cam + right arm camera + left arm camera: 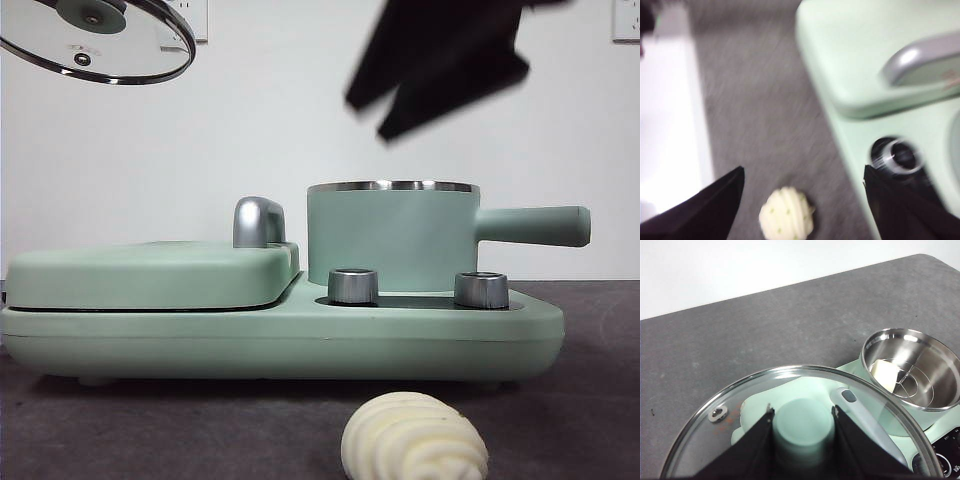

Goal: Put the buns in a small steamer

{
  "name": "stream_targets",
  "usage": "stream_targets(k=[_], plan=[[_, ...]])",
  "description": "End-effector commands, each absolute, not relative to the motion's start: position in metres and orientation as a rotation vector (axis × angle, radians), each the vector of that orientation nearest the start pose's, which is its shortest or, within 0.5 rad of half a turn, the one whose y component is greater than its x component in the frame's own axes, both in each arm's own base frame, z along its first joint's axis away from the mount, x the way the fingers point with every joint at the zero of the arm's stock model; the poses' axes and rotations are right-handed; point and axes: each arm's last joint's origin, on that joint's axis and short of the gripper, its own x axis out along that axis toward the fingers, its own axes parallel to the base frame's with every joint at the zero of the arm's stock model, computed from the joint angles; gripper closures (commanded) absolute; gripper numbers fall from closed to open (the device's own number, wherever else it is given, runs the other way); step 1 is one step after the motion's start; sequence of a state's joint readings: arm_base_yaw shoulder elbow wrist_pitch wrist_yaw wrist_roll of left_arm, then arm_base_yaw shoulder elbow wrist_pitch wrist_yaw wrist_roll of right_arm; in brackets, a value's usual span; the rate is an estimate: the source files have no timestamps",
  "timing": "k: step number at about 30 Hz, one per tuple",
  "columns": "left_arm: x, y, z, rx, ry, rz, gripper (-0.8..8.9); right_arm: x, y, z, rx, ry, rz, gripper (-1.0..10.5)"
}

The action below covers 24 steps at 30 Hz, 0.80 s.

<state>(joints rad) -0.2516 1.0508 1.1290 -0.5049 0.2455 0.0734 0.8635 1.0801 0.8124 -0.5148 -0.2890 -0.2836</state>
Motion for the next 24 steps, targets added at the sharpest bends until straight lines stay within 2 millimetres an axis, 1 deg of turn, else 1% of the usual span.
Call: stream_targets(k=[1,4,10,13,17,24], plan=[[0.208,-0.061,0.380,0.064,0.369,-0.510,8.02,0.125,0.176,0.246,-0.543,0.635,1.199,5.7],[0.208,-0.061,0.380,0.064,0.369,-0.510,8.02,0.117,0.178,0.227,-0.591,0.653,1.161,5.7],[0.208,-0.061,0.380,0.060,0.371,-0.509,8.02,0.111,0.181,0.194,-0.576,0.754,1.141,5.7],[0.208,-0.061,0.380,0.060,0.371,-0.509,8.02,0.112,0.184,0.184,-0.590,0.793,1.115,5.7],[0.208,-0.061,0.380,0.060,0.371,-0.509,8.02,0.115,0.189,0.174,-0.600,0.819,1.110,5.7],[0.208,-0.061,0.380,0.057,0.372,-0.509,8.02,0.118,0.196,0.154,-0.622,0.913,1.095,5.7]])
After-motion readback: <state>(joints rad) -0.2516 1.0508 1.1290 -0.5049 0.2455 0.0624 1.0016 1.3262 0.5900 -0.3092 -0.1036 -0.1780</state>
